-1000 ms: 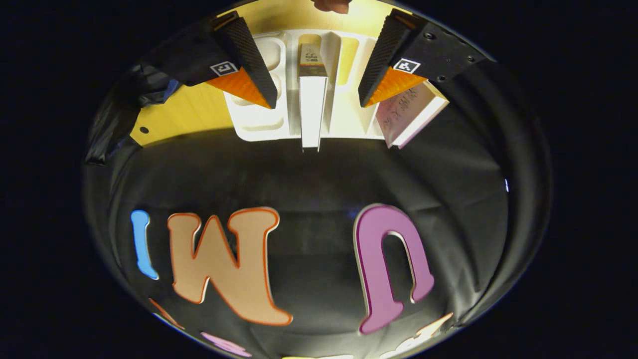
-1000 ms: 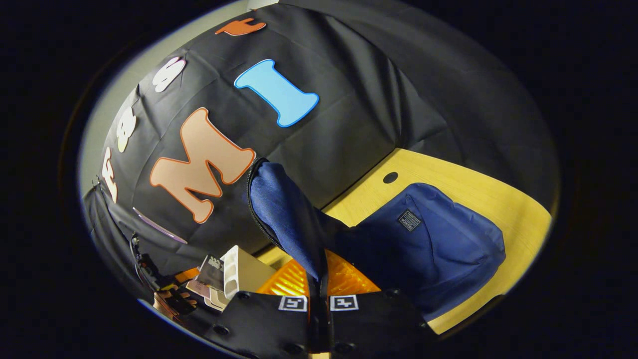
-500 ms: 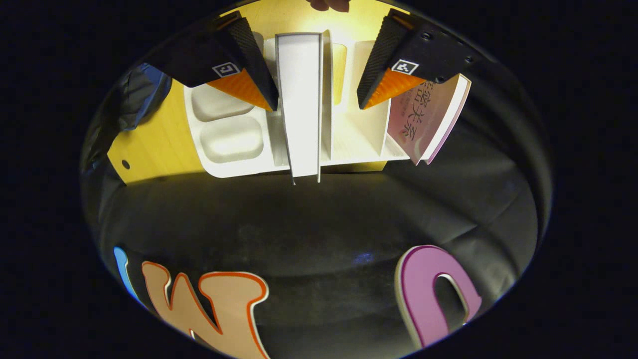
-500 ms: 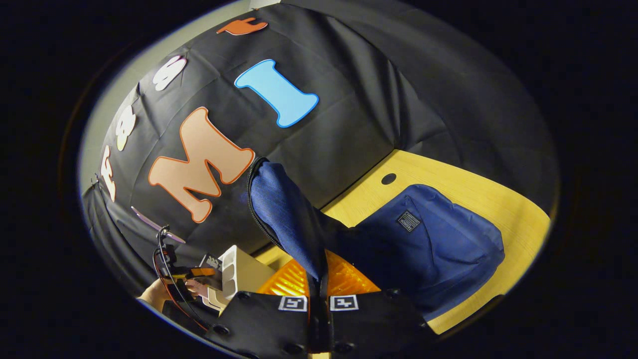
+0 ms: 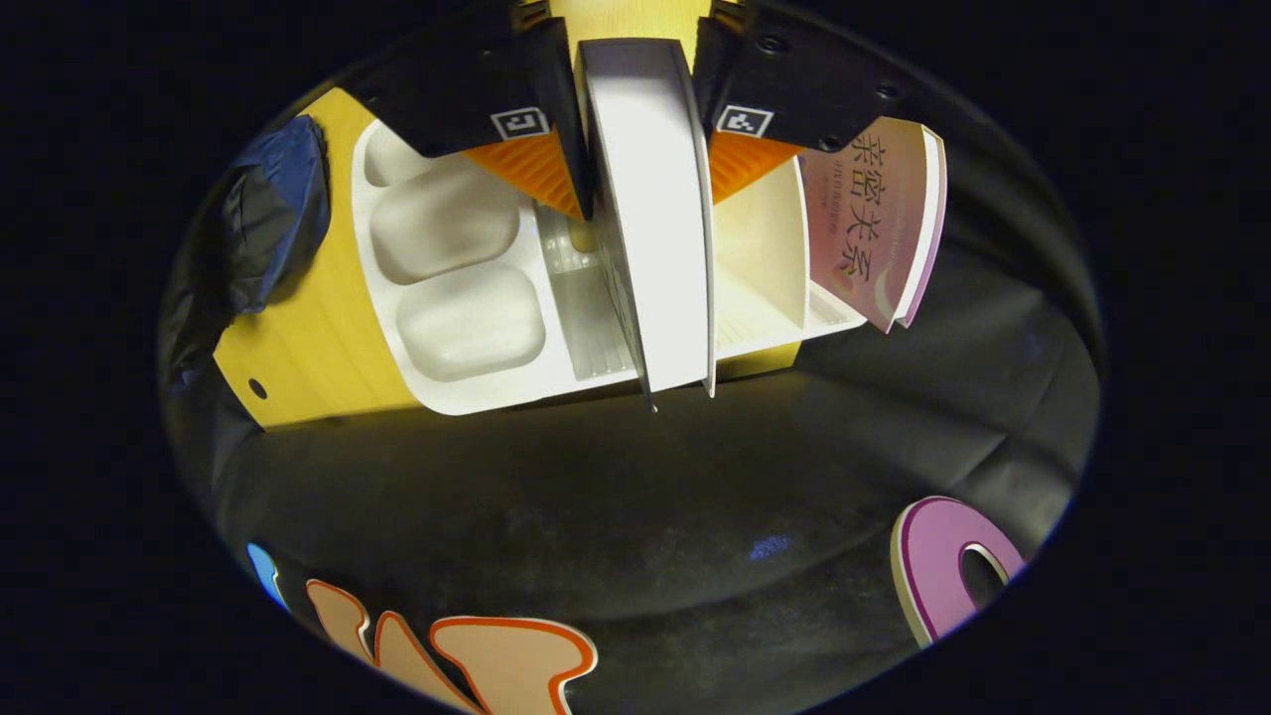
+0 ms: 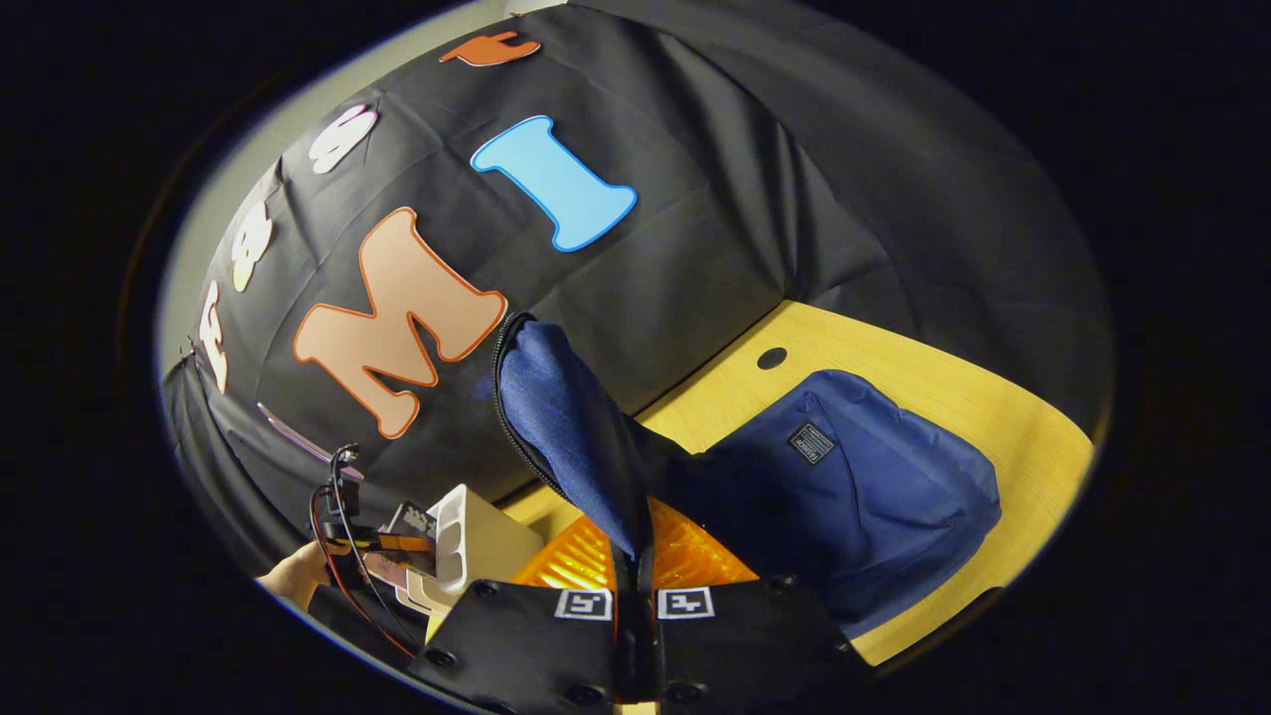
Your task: Open the schoolbag, grab two books from the bookshelf and put them into the schoolbag.
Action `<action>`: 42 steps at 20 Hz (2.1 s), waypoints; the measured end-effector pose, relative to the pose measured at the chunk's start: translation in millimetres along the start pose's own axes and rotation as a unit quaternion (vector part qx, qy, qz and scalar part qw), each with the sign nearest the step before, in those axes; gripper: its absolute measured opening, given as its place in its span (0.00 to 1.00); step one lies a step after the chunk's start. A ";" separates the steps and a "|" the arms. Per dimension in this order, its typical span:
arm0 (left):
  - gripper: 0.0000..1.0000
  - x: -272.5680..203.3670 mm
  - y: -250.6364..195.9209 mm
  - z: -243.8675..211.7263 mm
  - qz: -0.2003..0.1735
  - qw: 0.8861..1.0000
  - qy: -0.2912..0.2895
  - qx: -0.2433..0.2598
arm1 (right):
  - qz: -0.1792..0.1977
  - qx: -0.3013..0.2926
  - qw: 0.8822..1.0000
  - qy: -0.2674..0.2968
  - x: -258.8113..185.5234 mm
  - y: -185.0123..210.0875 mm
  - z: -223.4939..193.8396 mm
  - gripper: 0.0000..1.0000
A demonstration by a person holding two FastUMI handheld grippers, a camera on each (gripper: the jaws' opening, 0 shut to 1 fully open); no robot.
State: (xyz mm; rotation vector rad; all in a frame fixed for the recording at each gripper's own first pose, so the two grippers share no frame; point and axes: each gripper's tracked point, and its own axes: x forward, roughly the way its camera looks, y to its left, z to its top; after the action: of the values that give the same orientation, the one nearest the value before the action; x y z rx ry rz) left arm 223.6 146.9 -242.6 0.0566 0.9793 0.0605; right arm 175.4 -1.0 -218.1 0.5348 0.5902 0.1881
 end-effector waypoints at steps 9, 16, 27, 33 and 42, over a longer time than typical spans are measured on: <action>0.36 -28.1 6.6 -6.6 -0.021 1.000 -0.004 -0.019 | -0.003 -0.005 1.000 0.003 1.3 1.6 -1.3 0.03; 0.36 -68.4 32.0 -7.4 -0.052 0.994 -0.027 -0.088 | -0.005 -0.009 1.000 0.007 1.9 3.4 -2.2 0.03; 0.37 -140.3 58.9 -10.5 -0.150 0.953 -0.052 -0.259 | -0.006 -0.005 1.000 0.010 2.2 2.7 -0.7 0.04; 0.35 -168.9 59.1 -7.4 -0.198 0.922 -0.076 -0.323 | -0.005 -0.009 1.000 0.014 3.6 3.4 -1.6 0.03; 0.34 -195.6 -9.3 -2.0 -0.322 0.833 -0.077 -0.443 | 0.001 -0.013 1.000 0.020 4.8 1.3 -3.7 0.03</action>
State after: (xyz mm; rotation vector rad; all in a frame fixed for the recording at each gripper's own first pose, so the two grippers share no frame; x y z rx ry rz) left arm 113.5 122.7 -82.5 -1.1117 0.6877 -0.1159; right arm 177.2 3.2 -222.2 0.5077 0.6259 0.2092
